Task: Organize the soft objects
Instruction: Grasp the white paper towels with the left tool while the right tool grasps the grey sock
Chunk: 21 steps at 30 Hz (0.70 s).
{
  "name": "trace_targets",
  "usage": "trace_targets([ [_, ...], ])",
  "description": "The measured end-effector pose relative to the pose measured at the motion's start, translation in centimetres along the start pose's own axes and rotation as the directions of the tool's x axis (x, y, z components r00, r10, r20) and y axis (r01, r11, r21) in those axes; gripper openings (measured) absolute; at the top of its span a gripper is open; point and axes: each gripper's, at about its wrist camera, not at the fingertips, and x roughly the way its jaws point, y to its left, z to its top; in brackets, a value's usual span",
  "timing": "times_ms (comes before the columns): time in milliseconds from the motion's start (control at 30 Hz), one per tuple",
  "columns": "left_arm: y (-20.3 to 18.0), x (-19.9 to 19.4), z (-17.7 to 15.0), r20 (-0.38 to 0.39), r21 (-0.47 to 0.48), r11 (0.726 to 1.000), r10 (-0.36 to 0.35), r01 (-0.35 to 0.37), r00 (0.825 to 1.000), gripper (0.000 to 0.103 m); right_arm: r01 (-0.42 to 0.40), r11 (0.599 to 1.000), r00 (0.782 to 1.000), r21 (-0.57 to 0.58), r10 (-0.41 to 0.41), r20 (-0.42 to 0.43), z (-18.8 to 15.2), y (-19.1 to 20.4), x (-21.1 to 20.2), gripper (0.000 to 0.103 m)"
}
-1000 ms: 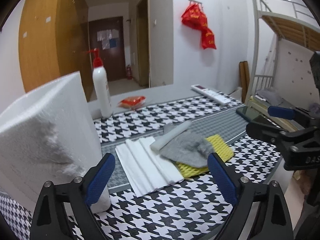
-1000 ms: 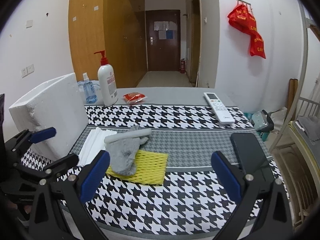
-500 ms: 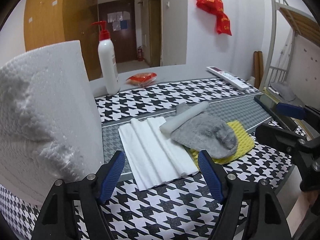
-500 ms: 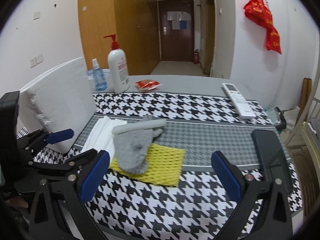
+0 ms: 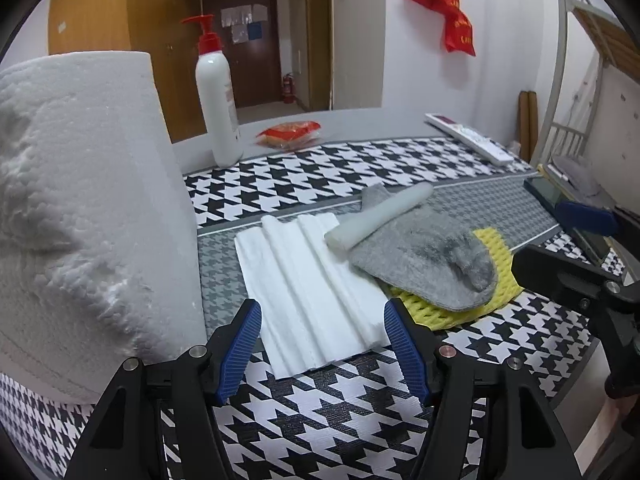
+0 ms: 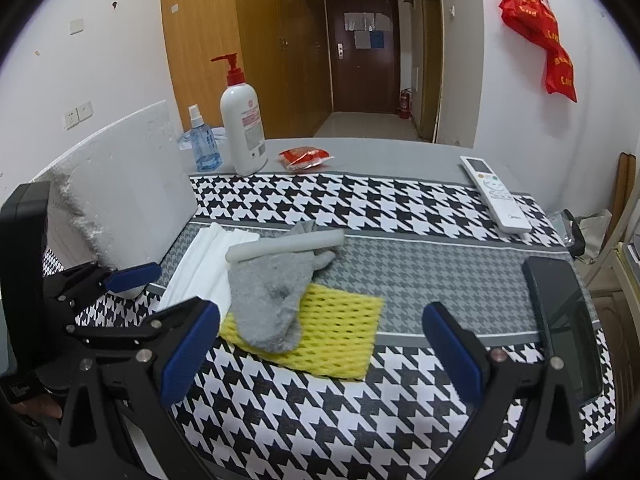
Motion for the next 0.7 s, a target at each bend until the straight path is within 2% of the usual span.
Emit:
trace_targets([
  [67,0.0,0.2,0.0,-0.010,-0.001,1.000,0.005,-0.005,1.000,0.065,-0.009,1.000,1.000,-0.008,0.009,-0.005,0.1,0.2,0.2,0.102],
  [133,0.1,0.5,0.0,-0.030,0.000,1.000,0.021,-0.021,0.999,0.059,-0.017,1.000,1.000,-0.012,0.017,-0.010,0.3,0.3,0.5,0.102],
  [200,0.3,1.0,0.0,-0.055,-0.009,1.000,0.016,-0.016,0.998,0.047,-0.029,0.999,1.000,-0.021,0.028,-0.013,0.4,0.7,0.7,0.102],
  [300,0.6,1.5,0.1,-0.083,-0.026,1.000,0.011,-0.013,0.997,0.042,-0.047,0.998,0.999,-0.036,0.046,-0.024,0.6,1.1,1.2,0.102],
  [433,0.5,1.5,0.1,-0.084,-0.027,1.000,-0.012,0.010,0.996,0.036,-0.070,0.996,0.997,-0.048,0.069,-0.037,0.9,1.7,2.0,0.102],
  [567,0.4,1.4,0.1,-0.082,-0.022,0.999,-0.032,0.030,0.996,0.016,-0.086,0.995,0.995,-0.057,0.083,-0.055,1.1,2.1,2.8,0.102],
  [700,0.5,1.4,0.1,-0.081,-0.027,0.999,-0.039,0.037,0.996,0.009,-0.087,0.994,0.994,-0.072,0.083,-0.065,1.1,2.3,3.4,0.102],
])
